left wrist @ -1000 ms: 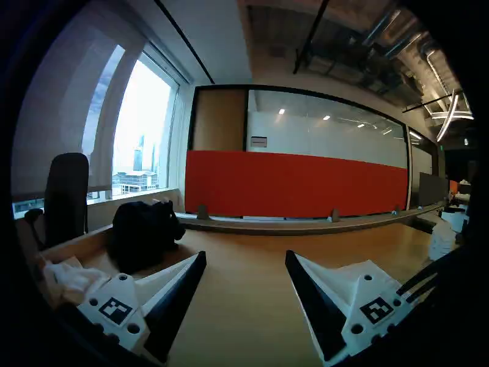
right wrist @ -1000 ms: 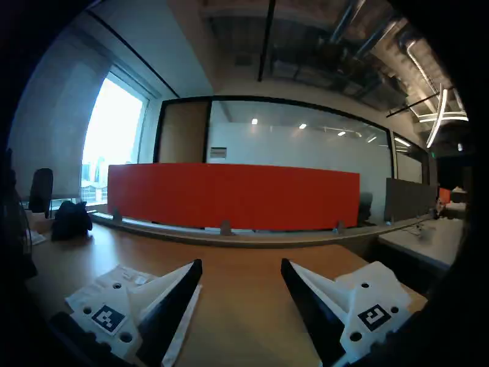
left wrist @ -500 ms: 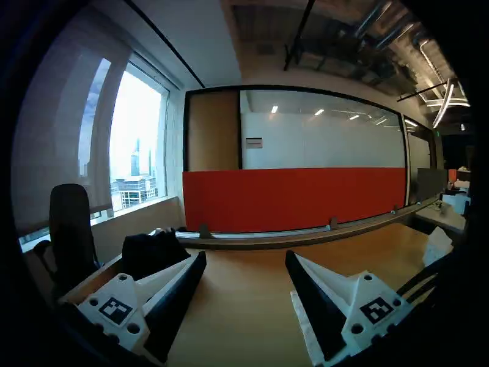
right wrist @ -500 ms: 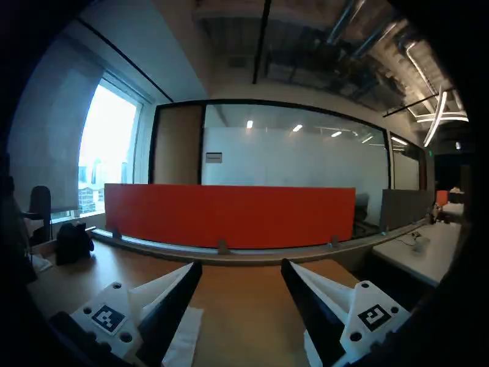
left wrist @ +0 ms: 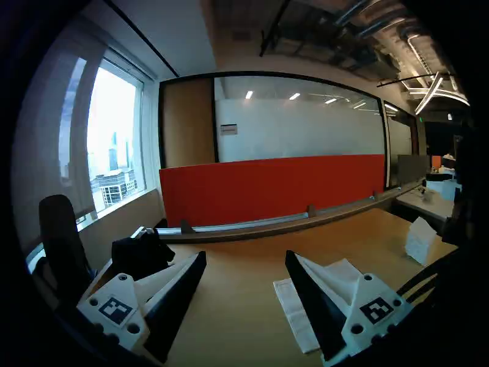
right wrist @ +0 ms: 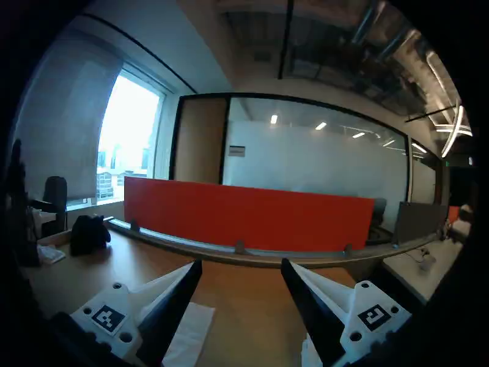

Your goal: Fold towel

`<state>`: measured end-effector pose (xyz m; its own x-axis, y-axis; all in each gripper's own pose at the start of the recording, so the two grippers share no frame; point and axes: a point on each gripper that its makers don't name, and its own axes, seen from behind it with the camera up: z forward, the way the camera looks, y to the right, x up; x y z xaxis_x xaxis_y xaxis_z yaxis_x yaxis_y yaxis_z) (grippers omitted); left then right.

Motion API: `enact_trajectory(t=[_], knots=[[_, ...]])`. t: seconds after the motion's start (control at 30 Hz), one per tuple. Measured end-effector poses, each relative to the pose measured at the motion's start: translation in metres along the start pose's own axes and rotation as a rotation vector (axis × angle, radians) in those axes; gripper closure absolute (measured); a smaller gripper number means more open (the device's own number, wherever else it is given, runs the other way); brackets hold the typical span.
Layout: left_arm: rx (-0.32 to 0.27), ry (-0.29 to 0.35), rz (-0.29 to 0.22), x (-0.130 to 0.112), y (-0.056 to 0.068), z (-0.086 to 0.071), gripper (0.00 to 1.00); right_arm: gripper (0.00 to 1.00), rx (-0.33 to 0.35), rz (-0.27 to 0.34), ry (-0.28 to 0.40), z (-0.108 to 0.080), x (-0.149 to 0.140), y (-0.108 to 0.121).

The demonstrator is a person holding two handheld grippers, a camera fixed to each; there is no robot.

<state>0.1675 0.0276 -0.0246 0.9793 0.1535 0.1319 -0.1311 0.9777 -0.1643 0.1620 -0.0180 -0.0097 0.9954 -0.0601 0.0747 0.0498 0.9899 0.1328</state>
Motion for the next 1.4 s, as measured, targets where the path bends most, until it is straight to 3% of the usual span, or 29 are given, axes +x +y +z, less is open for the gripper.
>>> enact_trajectory(t=[0.4, 0.6, 1.07, 1.4], knots=[[-0.207, -0.088, 0.055, -0.015, 0.053, -0.001, 0.04, 0.0, 0.23, -0.079, -0.144, -0.015, -0.03, -0.043], [-0.301, -0.132, 0.061, -0.028, 0.076, 0.0, 0.04, 0.0, 0.312, -0.13, -0.209, -0.02, -0.046, -0.055], [-0.373, -0.208, 0.12, -0.072, 0.096, 0.0, 0.04, 0.0, 0.412, -0.159, -0.297, -0.021, -0.083, -0.077], [-0.401, -0.26, 0.132, -0.114, 0.107, 0.007, 0.04, 0.0, 0.457, -0.177, -0.354, -0.018, -0.119, -0.09]])
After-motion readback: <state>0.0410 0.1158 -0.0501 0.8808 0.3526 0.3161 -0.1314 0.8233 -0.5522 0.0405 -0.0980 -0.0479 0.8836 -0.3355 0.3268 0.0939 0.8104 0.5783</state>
